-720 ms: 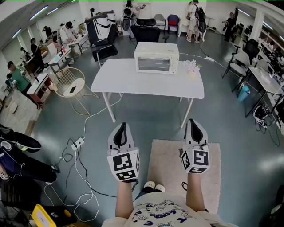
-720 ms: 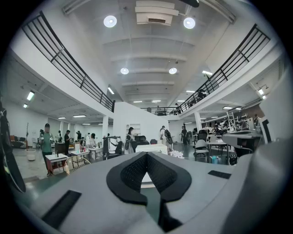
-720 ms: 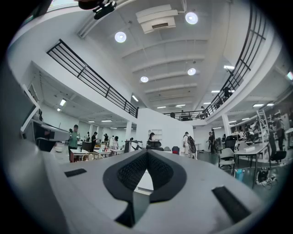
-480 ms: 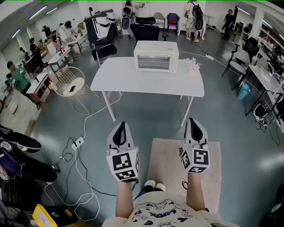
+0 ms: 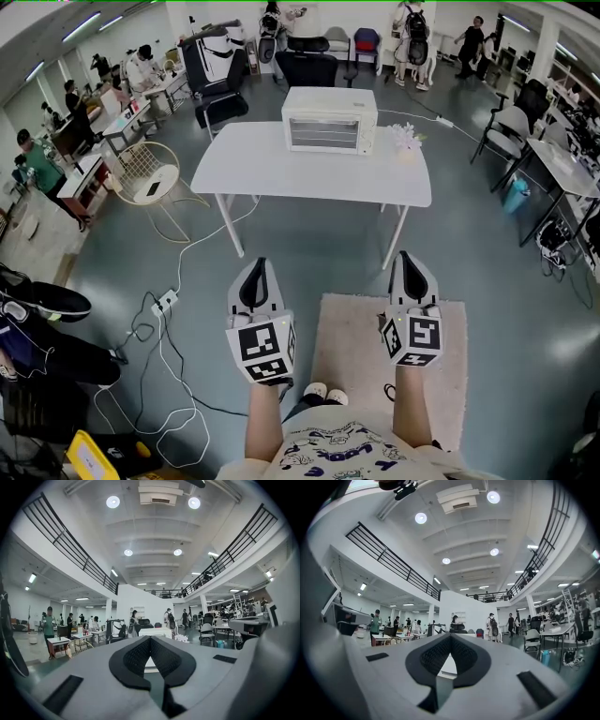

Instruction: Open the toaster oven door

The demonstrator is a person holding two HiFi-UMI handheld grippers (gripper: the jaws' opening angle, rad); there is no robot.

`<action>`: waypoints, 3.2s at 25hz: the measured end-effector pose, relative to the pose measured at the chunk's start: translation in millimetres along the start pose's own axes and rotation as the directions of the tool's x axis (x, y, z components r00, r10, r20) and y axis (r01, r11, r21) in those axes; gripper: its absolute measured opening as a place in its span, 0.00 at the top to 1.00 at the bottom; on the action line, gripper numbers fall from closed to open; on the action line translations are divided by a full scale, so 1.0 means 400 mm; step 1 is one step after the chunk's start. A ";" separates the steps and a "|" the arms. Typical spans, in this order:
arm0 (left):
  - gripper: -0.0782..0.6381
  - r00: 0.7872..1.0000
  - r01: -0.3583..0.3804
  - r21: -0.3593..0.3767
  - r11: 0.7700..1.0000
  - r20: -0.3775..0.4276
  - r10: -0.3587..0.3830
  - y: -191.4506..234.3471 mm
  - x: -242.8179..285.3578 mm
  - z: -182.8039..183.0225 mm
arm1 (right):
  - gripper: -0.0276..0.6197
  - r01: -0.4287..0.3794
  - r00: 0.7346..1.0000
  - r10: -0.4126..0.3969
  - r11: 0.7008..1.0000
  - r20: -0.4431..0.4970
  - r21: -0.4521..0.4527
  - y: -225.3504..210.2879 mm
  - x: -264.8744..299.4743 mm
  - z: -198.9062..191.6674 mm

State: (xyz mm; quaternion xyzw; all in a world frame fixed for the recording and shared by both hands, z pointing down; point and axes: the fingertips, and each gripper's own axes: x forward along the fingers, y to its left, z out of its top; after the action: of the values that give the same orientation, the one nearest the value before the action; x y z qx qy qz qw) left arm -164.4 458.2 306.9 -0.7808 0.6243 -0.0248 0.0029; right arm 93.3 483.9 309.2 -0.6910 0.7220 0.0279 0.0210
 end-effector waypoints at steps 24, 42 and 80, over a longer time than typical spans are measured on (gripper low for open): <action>0.60 0.999 -0.016 -0.038 0.999 -0.038 0.015 -0.068 0.249 -0.052 | 0.96 -0.017 0.998 0.017 1.000 -0.052 0.006 -0.127 0.201 -0.098; 0.60 0.999 0.043 -0.052 0.998 -0.017 -0.044 0.071 0.799 -0.003 | 0.96 0.032 0.999 -0.032 1.000 -0.020 0.001 -0.128 0.741 -0.089; 0.60 0.995 -0.049 -0.028 0.998 -0.085 0.046 0.078 1.565 -0.027 | 0.96 -0.027 0.999 0.029 0.999 -0.040 0.040 -0.363 1.513 -0.159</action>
State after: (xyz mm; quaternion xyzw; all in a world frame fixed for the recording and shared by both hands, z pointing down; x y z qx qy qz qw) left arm -58.0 -158.9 338.3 -0.7639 0.6426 -0.0483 -0.0344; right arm 212.0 -130.0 329.3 -0.6807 0.7323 0.0001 0.0196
